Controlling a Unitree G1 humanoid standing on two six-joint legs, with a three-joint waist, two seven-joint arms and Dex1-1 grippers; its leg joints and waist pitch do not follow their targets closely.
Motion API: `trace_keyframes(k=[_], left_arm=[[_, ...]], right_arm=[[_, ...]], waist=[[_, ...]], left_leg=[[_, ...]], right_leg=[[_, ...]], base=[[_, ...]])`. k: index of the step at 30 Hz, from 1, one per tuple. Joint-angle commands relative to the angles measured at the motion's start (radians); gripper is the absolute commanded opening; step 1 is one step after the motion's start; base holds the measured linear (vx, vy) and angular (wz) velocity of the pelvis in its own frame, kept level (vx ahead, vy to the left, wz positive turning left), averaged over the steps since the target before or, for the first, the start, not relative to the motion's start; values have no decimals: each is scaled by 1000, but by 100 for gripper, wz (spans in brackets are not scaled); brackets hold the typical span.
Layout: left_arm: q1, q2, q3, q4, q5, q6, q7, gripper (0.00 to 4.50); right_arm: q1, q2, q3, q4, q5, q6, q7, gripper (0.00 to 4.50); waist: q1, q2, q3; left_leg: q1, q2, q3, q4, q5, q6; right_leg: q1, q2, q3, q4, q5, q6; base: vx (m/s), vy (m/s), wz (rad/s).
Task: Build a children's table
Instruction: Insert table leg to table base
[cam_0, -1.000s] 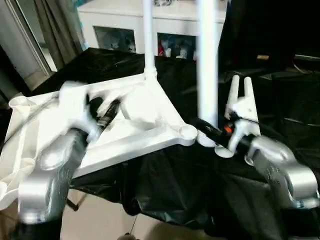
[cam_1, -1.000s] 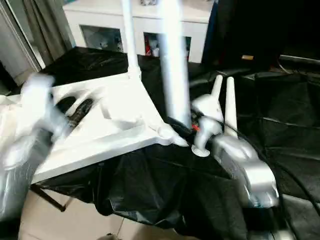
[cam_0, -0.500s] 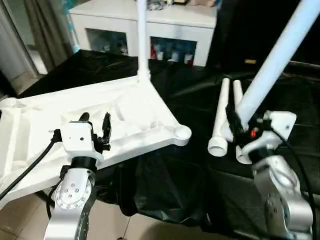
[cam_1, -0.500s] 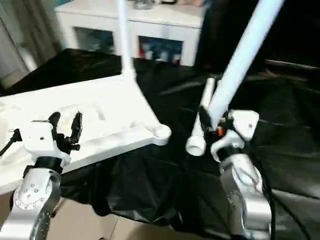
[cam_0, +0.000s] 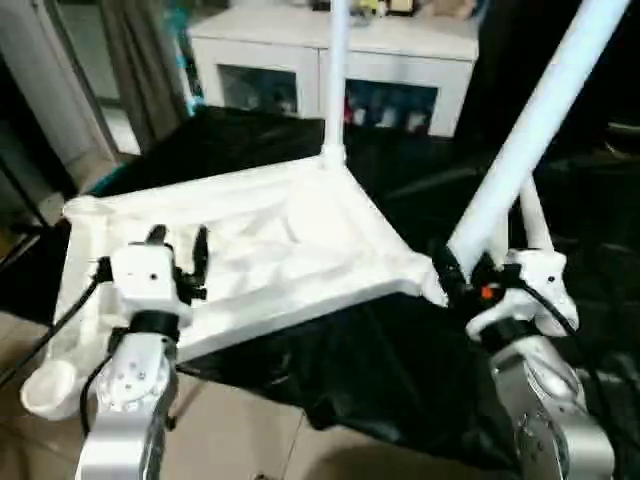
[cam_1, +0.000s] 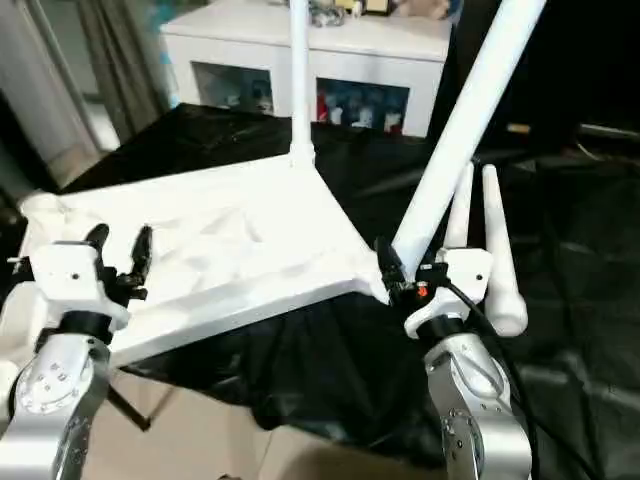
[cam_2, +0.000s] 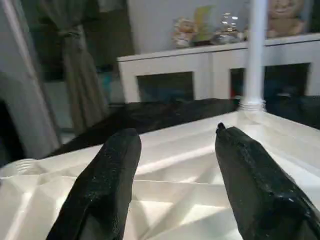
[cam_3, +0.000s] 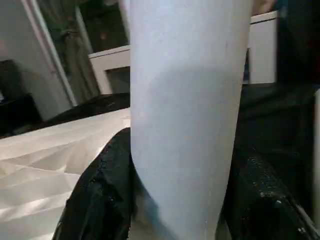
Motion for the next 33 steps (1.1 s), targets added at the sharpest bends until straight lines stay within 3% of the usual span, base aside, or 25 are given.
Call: trace_keyframes(k=[1,4,5,6,7,8,9,10,11,12,13,14,16,18,20,22,23,25,26,28,29,30,31,32,33], left_arm=[[-18,0,-30,1,34,-10,-3,275],[-18,-7,-58,-3,59,-9,-1,275],[-19,-12,-60,-1,63,-7,5,275],[-20,-16,-61,1,67,-5,10,275],[-19,-19,-62,5,71,-4,14,275],[-19,-19,-62,5,71,-4,14,275],[-16,-23,-57,6,64,-10,14,275],[-13,-26,-52,5,56,-14,12,275],[-13,-26,-52,5,56,-14,12,275],[-11,-28,-47,3,54,-8,13,275],[-9,-28,-41,-3,47,-9,11,275],[-8,-27,-37,-8,45,-8,11,275],[-6,-25,-35,-15,38,3,2,275],[-4,-25,-34,-15,38,-4,-5,275],[-2,-26,-33,-17,38,-7,-10,275],[-3,-26,-32,-19,38,-6,-14,275],[-3,-26,-32,-19,38,-6,-14,275],[-8,-28,-30,-18,37,-3,-16,275],[-9,-27,-30,-17,37,-3,-16,275],[-10,-26,-31,-15,36,-1,-19,275],[-9,-26,-33,-15,35,-1,-22,275],[-9,-25,-34,-16,35,0,-24,275],[-8,-26,-35,-17,35,0,-25,275],[-9,-27,-37,-16,38,2,-25,275],[-10,-27,-37,-16,38,2,-25,275]], right_arm=[[-5,-6,-14,-18,-5,-11,-4,193],[-13,-15,-11,-15,-4,-5,3,193],[-17,-18,-12,-12,-3,-4,3,193],[-21,-21,-12,-7,-1,-3,3,193],[-30,-24,-13,2,5,5,4,193],[-30,-24,-13,3,5,6,4,193],[-35,-24,-14,7,8,12,4,193],[-40,-25,-12,12,11,20,6,193],[-40,-25,-12,12,11,20,6,193],[-45,-27,-8,15,12,26,11,193],[-50,-29,0,17,14,33,21,193],[-52,-32,7,17,17,37,31,193],[-52,-35,16,15,17,43,37,193],[-51,-35,20,17,17,45,38,193],[-51,-34,22,18,17,46,38,193],[-50,-34,25,17,17,48,37,193],[-50,-34,25,17,17,48,37,193],[-48,-33,27,14,18,53,37,193],[-47,-33,27,14,18,54,37,193],[-42,-33,28,12,14,55,38,193],[-40,-33,28,11,14,56,37,193],[-38,-34,29,10,14,58,35,193],[-38,-35,29,10,14,58,34,193],[-38,-36,28,11,13,59,32,193],[-38,-36,28,11,13,59,31,193]], waist=[[-13,2,-32],[-9,14,-29],[-1,23,-23],[23,17,-18],[61,27,-13],[57,4,-22],[82,-6,-29],[73,-40,-34],[65,-72,-56],[115,-80,-52],[115,-90,-35],[126,-81,-36],[129,-37,-54],[112,-31,-55],[104,-25,-58],[121,-48,-43],[137,-54,-37],[143,-49,-31],[149,-47,-31],[149,-44,-33],[145,-21,-44],[128,-7,-46],[99,9,-61],[62,43,-65],[59,37,-58]], left_leg=[[98,78,-2,-135,-603,-95],[69,130,-3,-204,-765,-274],[57,206,-5,-258,-750,-314],[42,324,-17,-299,-670,-254],[52,369,-2,-300,-647,-221],[82,385,-27,-274,-603,-186],[102,381,-51,-245,-597,-146],[75,328,-87,-225,-603,-123],[42,118,-29,-51,-532,-138],[-68,34,-83,117,-187,-6],[-97,23,-109,116,-73,6],[-95,6,-133,79,-18,-50],[-47,43,-179,-9,11,-43],[-32,84,-201,-32,-54,4],[-16,144,-223,-47,-116,52],[-48,63,-179,-1,-119,5],[-61,37,-184,47,-82,-17],[-85,47,-219,76,-71,-18],[-89,52,-234,89,-83,-25],[-75,48,-230,47,-30,-11],[-55,64,-225,-7,22,44],[-4,75,-209,-63,52,153],[55,93,-226,-77,94,252],[109,112,-260,-82,153,429],[85,121,-256,-95,196,468]], right_leg=[[-60,79,-63,-45,-339,-16],[-26,112,-84,0,-240,-17],[-10,113,-103,68,-134,-38],[14,76,-117,154,-60,-16],[-4,64,-121,204,-112,-6],[-10,45,-93,200,-143,9],[-12,25,-32,203,-243,35],[31,5,4,175,-270,29],[36,10,34,25,-409,33],[84,-88,91,-56,-522,170],[71,-55,84,-47,-509,291],[90,-18,54,-40,-412,421],[109,9,8,-20,94,349],[104,27,-16,0,215,352],[98,-22,8,25,216,289],[117,-68,39,-26,159,229],[124,-100,71,-57,14,235],[130,-139,102,-67,-134,139],[129,-148,115,-70,-184,35],[127,-91,82,-67,-199,-126],[128,-60,54,-59,-194,-205],[88,23,3,-23,-178,-223],[54,70,-32,36,-144,-207],[-26,114,-79,168,-181,-112],[-34,113,-85,203,-188,-57]], base=[[-44,97,-30],[-77,71,-48],[-103,33,-60],[-100,-71,-51],[-82,-167,-48],[-82,-167,-48],[-62,-223,-47],[-102,-238,-42],[-102,-238,-42],[-76,-215,-25],[-20,-211,-15],[-20,-211,-15],[-17,-133,-9],[-12,-91,-2],[0,0,0],[0,0,0],[0,0,0],[-18,109,-5],[-17,146,-5],[-13,246,0],[-11,273,1],[-4,331,11],[11,362,15],[11,362,15],[-3,334,4]])
